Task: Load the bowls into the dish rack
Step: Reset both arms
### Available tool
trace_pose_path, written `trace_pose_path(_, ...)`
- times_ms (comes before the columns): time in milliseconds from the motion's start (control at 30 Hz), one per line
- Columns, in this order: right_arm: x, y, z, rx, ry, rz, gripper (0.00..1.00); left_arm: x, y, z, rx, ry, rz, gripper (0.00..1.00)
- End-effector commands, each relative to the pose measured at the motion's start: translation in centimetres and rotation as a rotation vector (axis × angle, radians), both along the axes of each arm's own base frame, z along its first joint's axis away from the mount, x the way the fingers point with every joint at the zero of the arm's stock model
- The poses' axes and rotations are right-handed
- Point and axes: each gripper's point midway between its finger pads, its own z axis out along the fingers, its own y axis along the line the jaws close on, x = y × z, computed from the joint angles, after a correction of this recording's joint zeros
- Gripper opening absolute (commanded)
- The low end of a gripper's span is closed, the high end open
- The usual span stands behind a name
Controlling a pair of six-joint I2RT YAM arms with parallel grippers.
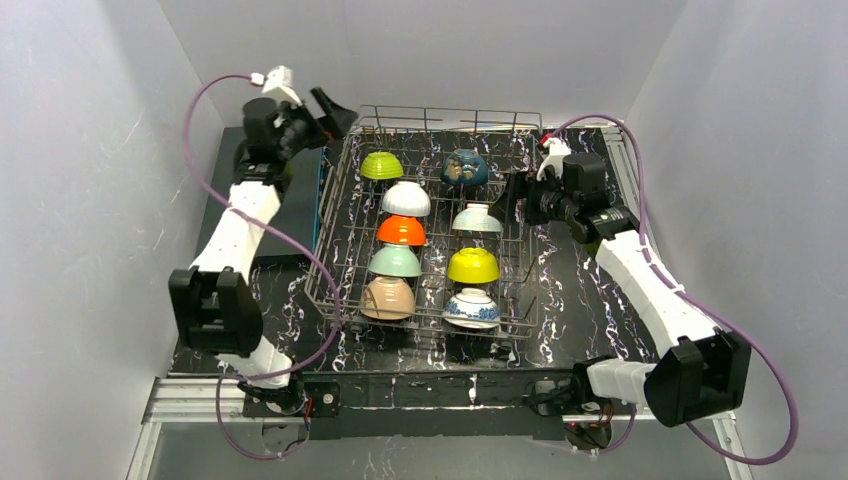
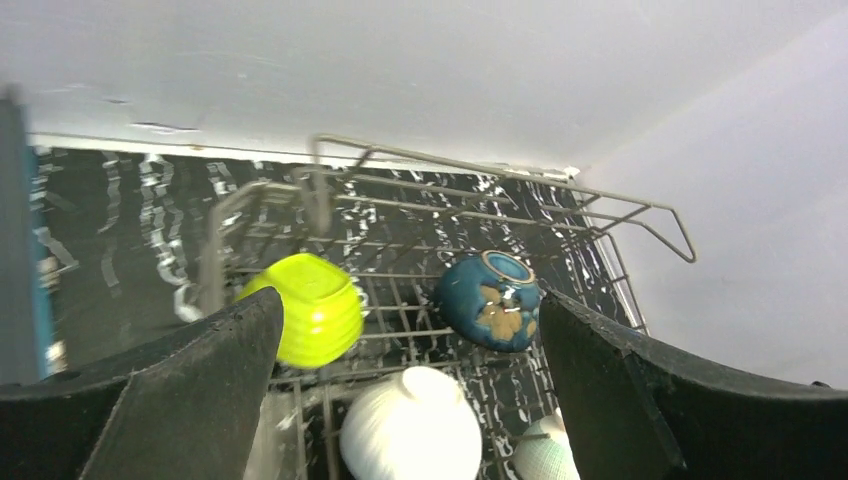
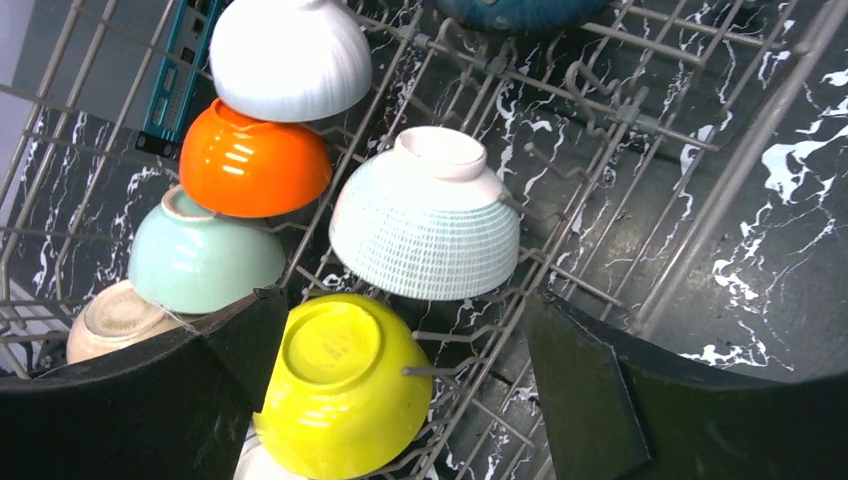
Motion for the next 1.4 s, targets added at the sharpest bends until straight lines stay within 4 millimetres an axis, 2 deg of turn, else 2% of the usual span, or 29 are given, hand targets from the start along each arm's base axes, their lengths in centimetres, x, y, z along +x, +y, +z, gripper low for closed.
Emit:
trace_pose_path(0,2.8,-0.8,3.6,0.078,-0.065,-0.034,0.97,-4.3,5.2,3.6,-0.057,-0.052,0.060,0.98)
trace_pose_path(100,4.5,-3.3,4.3,0.154,-0.033,-0.106,0.98,-6.2,9.1,1.1,-0.078,-0.002,0.166,0.98)
trace_pose_path(200,5.8,-7.1,4.6,0.162,-0.039,-0.229,0.99,-9.0,11.0,-1.9,-0.047,0.030,0.226,0.98)
trace_pose_path(267,6.1,-9.8,3.9,0.127,-0.028,-0.328,0.99,-10.6,11.8,-3.9,0.014,0.048,0.254,0.98)
trace_pose_path(367,5.8,-14.2,1.3,0.071,0.025,-0.515,0.99,-12.9,13.5,-7.0,0.138,0.111,0.327,0.98)
trace_pose_path(433,5.2,-16.4,-0.4,0.052,0.047,-0.608,0.99,-14.7,14.8,-9.5,0.225,0.173,0.380,0.98)
trace_pose_path(533,4.3,-18.6,-3.4,0.028,0.065,-0.719,0.99,-16.3,16.5,-12.9,0.280,0.242,0.468,0.98)
trace_pose_path(633,3.0,-20.4,-7.6,-0.035,0.084,-0.806,0.99,-17.2,17.3,-15.6,0.291,0.300,0.521,0.98)
trace_pose_path(700,2.5,-21.5,-9.6,-0.079,0.076,-0.855,0.99,-17.6,17.6,-17.5,0.288,0.323,0.545,0.98)
trace_pose_path(900,1.9,-23.5,-13.5,-0.113,0.006,-0.967,0.99,-16.5,17.8,-20.0,0.283,0.246,0.552,0.98)
trace_pose_path(1000,1.4,-24.3,-14.5,-0.126,-0.092,-1.003,0.99,-16.1,17.3,-21.2,0.311,0.210,0.506,0.98)
trace_pose_path(1233,1.7,-23.6,-13.1,-0.184,-0.341,-0.892,0.99,-14.9,17.6,-23.0,0.360,0.123,0.490,0.98)
trace_pose_path(1367,1.0,-23.1,-14.0,-0.221,-0.395,-0.841,0.99,-13.8,15.6,-23.7,0.354,0.074,0.363,0.98)
